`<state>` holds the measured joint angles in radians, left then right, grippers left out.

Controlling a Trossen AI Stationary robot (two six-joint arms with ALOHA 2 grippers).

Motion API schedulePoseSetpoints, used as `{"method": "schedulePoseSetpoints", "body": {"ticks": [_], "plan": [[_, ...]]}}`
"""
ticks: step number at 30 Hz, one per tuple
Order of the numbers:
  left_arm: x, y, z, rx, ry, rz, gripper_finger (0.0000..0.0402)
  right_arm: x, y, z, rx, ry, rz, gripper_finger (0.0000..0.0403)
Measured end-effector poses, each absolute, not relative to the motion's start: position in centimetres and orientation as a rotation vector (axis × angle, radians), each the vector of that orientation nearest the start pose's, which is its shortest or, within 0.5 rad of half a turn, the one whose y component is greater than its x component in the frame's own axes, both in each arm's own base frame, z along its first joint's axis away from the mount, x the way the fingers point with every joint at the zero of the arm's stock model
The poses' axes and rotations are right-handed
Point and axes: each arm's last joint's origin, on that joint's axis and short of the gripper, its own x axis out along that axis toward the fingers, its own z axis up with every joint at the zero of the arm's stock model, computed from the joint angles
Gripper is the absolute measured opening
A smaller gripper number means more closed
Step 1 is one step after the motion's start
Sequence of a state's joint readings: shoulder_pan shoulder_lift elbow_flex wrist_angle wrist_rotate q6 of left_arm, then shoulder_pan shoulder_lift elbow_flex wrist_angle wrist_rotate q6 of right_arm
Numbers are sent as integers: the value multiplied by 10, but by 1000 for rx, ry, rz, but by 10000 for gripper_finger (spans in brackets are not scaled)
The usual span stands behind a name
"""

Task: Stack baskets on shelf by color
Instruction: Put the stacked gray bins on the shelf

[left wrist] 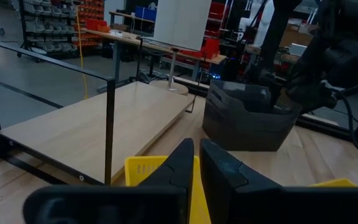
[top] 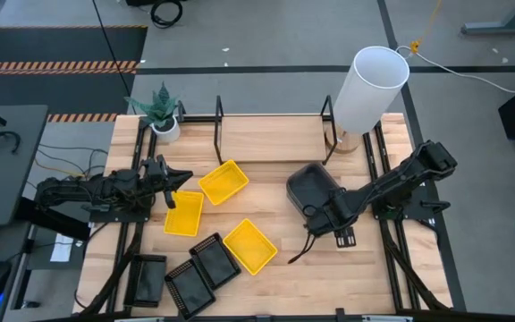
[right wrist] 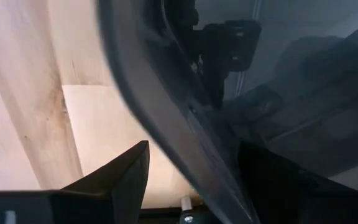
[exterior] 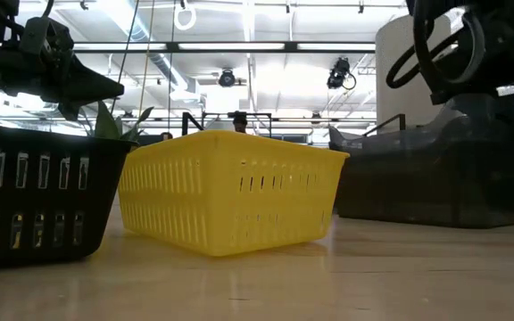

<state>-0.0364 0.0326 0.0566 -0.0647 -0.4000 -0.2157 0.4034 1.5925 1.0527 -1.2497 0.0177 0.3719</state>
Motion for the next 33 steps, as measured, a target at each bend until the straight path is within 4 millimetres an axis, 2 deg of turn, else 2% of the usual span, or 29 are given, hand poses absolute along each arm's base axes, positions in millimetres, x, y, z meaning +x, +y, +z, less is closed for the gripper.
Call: {"method": "schedulePoseSetpoints", "body": {"ticks": [11, 33], "plan": [[94, 8, 174, -205, 0, 366, 32, 227, 97, 184, -116, 1709, 28, 243], [94, 8, 174, -205, 0, 366, 35, 227, 97, 182, -145, 1706, 47, 132]]}}
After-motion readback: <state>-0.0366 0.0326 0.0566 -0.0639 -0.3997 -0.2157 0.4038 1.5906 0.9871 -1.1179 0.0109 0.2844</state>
